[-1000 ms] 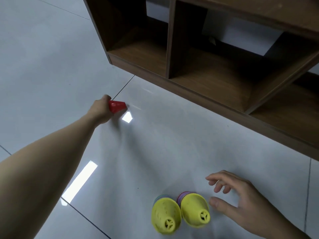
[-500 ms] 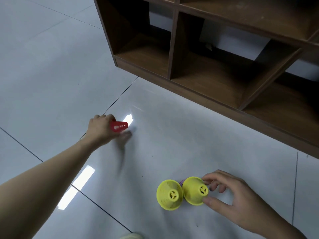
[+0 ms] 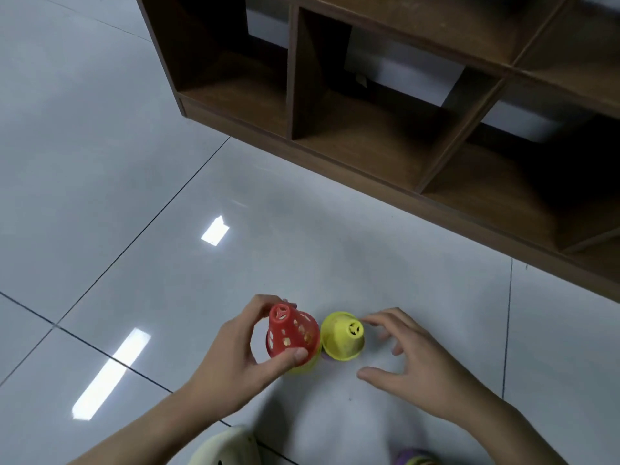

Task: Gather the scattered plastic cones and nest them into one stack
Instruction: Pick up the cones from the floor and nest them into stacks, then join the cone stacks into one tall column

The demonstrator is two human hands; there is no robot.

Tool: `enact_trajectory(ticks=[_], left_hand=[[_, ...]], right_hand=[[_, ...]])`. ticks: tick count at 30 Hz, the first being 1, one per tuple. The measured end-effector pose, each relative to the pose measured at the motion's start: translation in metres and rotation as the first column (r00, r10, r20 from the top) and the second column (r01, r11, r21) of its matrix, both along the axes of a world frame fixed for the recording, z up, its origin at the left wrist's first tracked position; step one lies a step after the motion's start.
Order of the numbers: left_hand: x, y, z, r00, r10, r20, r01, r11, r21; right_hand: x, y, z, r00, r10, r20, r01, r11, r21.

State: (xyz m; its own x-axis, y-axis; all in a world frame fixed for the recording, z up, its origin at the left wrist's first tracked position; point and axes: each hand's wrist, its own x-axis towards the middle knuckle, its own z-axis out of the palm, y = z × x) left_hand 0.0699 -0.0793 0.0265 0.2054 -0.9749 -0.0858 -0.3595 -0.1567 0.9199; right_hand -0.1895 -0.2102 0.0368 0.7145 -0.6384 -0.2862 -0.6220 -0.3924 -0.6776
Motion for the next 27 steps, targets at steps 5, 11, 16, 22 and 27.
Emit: enact_trajectory(ticks=[5, 11, 16, 22, 27], left_hand=[[-0.007, 0.005, -0.043, 0.965, -0.154, 0.212, 0.149, 0.988, 0.042], [0.008, 0.001, -0.040, 0.949, -0.194, 0.248, 0.196, 0.980, 0.017], [0.022, -0.028, -0.034, 0.999, -0.011, 0.035, 0.009, 0.998, 0.068], [0.021, -0.094, -0.045, 0.981, -0.077, -0.177, 0.143, 0.907, 0.395], [0.005, -0.127, -0.057, 0.953, -0.222, -0.205, 0.301, 0.755, 0.582]], right_hand=[[-0.003, 0.004, -0.009, 0.999, -0.034, -0.023, 0.035, 0.999, 0.024], [0.009, 0.012, -0.029, 0.997, -0.082, -0.017, 0.082, 0.996, 0.020], [0.027, 0.001, -0.030, 0.999, -0.048, -0.009, 0.048, 0.999, -0.006], [0.038, -0.014, -0.032, 0.998, -0.055, 0.007, 0.054, 0.992, 0.117], [0.012, -0.012, -0.033, 0.987, -0.152, 0.057, 0.135, 0.964, 0.229]])
